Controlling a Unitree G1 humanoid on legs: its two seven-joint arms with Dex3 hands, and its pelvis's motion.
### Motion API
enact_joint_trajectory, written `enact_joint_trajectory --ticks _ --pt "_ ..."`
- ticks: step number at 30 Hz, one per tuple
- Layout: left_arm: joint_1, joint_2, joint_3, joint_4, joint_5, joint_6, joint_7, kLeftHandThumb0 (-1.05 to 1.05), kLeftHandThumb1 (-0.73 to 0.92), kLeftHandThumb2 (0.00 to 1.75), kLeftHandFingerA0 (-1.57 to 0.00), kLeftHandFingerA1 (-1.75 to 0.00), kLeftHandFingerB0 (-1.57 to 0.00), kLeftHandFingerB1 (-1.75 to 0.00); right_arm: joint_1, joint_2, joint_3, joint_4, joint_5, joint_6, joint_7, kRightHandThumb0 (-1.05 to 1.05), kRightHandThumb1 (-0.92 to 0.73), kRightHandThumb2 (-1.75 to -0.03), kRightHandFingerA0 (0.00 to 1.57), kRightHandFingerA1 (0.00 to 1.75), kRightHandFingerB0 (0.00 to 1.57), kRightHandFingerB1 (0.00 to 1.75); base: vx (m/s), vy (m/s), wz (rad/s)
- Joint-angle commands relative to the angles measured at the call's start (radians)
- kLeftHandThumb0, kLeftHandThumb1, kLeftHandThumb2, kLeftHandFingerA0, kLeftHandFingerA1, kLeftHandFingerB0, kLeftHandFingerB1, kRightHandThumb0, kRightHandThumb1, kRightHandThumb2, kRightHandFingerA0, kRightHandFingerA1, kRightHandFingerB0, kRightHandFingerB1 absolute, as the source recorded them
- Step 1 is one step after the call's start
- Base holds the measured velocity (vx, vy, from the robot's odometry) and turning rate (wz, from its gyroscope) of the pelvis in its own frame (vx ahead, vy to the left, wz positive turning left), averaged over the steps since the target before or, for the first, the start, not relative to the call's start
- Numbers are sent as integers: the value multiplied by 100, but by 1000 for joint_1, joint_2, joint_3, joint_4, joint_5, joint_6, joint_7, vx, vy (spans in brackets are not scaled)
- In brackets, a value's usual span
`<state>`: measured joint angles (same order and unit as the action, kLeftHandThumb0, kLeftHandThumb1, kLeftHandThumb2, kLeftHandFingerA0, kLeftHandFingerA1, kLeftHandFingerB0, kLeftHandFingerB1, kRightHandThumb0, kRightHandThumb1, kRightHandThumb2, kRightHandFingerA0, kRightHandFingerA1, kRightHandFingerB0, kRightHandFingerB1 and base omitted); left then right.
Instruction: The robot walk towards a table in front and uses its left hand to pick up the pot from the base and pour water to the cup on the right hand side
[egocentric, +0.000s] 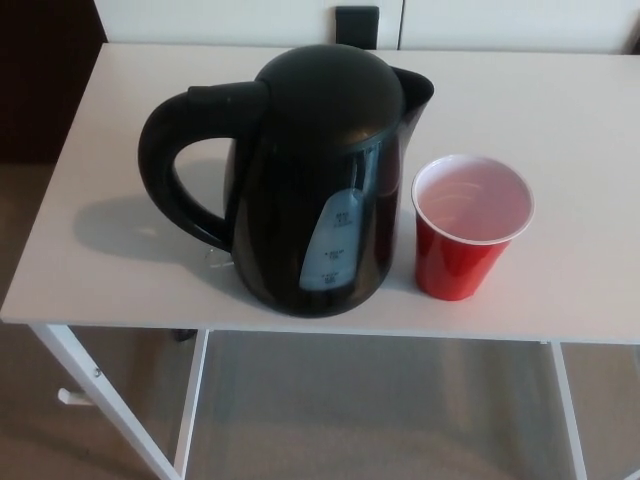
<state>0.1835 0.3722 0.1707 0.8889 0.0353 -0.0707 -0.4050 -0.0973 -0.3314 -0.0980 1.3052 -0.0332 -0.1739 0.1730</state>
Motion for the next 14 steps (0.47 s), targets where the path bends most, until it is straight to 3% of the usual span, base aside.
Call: enact_joint_trajectory --ticks 1,10,12,14 --pt "6 49 -131 100 184 -226 228 -70 67 100 -4 -42 -4 -31 19 -12 -10 1 -2 -50 8 -35 -26 -75 54 82 50 72 0 0 0" --pt "-17 66 -186 142 165 -264 260 -71 67 99 -5 -42 -1 -31 11 -18 -12 -9 -2 -61 0 -33 -25 -76 54 82 51 72 0 0 0" --pt "-18 70 -184 145 155 -277 265 -71 68 99 -5 -42 -1 -32 1 -21 -38 -6 24 -46 8 -35 -21 -92 55 81 52 75 0 0 0" --pt "-25 72 -186 152 151 -280 266 -71 68 99 -5 -42 -1 -32 -11 -21 -58 -8 39 -26 13 -35 -21 -92 55 81 52 75 0 0 0"
